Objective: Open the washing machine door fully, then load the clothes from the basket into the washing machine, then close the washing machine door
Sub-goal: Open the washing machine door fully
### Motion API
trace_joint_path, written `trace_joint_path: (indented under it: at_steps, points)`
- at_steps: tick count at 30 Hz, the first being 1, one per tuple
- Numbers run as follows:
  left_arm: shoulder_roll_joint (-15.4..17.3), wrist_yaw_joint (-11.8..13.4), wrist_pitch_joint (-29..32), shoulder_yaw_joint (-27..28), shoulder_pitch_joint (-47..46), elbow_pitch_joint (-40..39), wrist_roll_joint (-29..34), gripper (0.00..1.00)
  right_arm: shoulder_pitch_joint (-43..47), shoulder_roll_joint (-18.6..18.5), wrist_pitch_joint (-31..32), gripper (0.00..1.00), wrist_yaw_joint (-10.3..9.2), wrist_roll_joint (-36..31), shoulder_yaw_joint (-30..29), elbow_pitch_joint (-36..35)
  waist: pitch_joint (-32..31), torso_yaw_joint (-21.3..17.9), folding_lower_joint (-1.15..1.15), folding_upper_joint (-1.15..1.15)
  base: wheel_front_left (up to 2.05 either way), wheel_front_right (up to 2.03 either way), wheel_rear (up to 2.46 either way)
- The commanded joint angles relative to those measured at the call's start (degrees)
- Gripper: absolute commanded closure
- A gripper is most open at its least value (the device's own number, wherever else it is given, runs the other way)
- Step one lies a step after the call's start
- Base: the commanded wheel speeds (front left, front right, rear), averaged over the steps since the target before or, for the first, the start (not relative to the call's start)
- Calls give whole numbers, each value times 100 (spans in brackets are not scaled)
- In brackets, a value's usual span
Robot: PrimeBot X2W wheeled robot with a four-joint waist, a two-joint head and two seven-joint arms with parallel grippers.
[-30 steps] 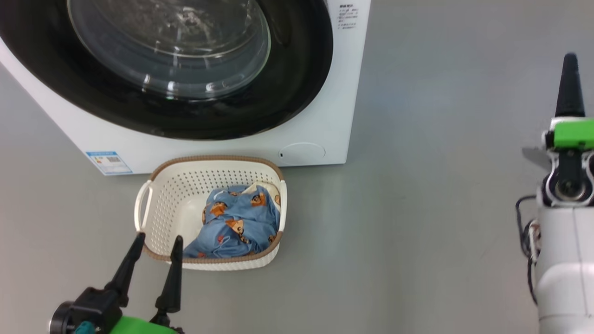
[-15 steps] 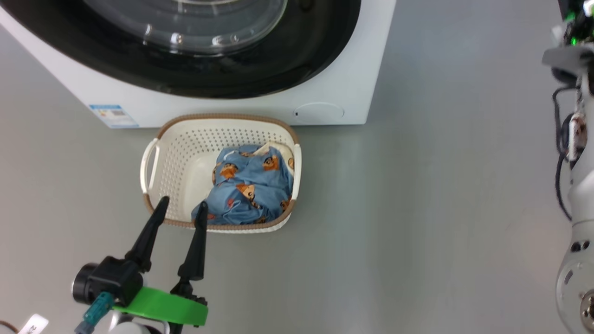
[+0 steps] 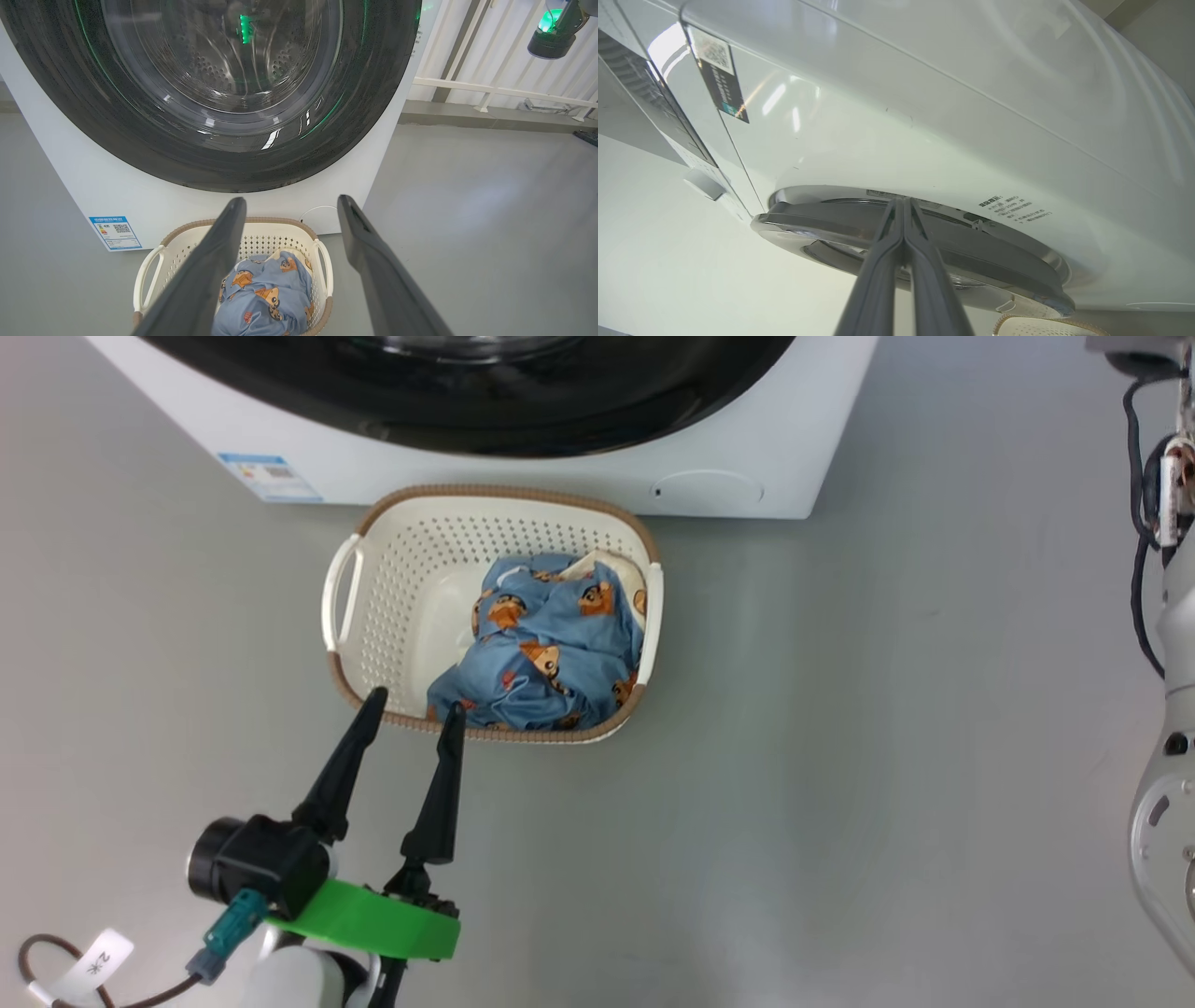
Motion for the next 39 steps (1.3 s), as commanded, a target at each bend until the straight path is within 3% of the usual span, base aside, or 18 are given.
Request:
trace_joint_path:
  at_steps: [1, 29, 39]
  points:
    - [46, -16, -47, 126, -168, -158, -40, 0, -268, 140, 90, 100, 10, -91, 108, -110, 197, 171, -1, 0, 0, 0, 0]
    - [2, -16, -47, -227, -598, -328, -537, 0, -1275, 497, 87, 100, 10, -993, -325, 448, 856, 624, -1, 0, 0, 0, 0]
    - [2, -16, -47, -182, -620, -350, -630, 0, -1305, 548, 494, 100, 10, -1105, -348, 547, 863, 649, -1, 0, 0, 0, 0]
